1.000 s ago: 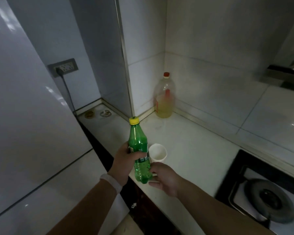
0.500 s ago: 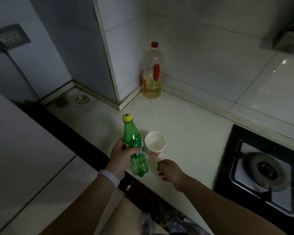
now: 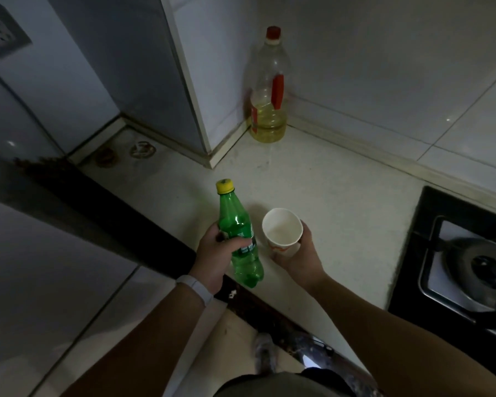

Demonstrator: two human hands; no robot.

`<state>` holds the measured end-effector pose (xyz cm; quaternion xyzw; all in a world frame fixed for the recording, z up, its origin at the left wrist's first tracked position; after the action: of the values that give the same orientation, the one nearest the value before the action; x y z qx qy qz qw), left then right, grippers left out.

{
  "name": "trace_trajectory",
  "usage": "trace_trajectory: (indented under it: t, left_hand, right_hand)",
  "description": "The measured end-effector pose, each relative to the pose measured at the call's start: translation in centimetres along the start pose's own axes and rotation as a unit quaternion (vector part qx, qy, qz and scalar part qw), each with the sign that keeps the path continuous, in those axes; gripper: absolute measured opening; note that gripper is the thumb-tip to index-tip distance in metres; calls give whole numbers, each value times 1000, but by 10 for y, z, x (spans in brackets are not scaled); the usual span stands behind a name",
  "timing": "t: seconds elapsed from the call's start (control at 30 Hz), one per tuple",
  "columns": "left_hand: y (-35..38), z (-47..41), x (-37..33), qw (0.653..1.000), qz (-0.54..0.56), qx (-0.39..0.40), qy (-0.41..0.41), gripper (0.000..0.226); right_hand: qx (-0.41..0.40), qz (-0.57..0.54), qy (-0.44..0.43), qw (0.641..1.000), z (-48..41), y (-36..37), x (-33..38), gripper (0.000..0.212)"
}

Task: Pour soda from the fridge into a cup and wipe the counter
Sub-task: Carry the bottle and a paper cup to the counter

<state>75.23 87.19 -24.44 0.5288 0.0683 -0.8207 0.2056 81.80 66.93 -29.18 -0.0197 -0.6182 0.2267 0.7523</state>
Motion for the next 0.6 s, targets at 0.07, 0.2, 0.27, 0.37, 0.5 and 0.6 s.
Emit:
trace_trajectory:
  t: [0.07,0.2,0.27,0.37,0.5,0.6]
  left_hand:
    - [-1,0,-2,1000,-5,3,0,43]
    - [-7,-1,-1,1000,-11,5,-8,43]
    - [-10,-2,0,1000,-13,7,-10,44]
    - [-12,-4,3,1000,-20,11,-14,43]
    - [-12,-6,2,1000,-25,12,-8,44]
    - [-5,-6,1,999,-29,19,-6,39]
  right_hand:
    - [-15,-3,4,1000,-4,3,2,85]
    - [-25,7,5,1000,-11,6,2,73]
    - [-30,12,15,999,-13,7,-4,74]
    - [-34,22,26,999,-14,9,-11,78]
    - [-50,2,26,998,-12,3,-9,76]
    - [-63,-35,36,997,-8,-9,-10,75]
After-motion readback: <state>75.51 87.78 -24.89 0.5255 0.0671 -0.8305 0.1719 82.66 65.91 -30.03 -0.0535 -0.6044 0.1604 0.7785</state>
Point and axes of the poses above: each hand's wrist, its own z-axis away from the middle knuckle, its own y-axis out of the palm, x = y × z, the point moved 10 cm from there along -z, towards the middle knuckle, and after that the axes turned 2 degrees about x, right-handed, at the moved point
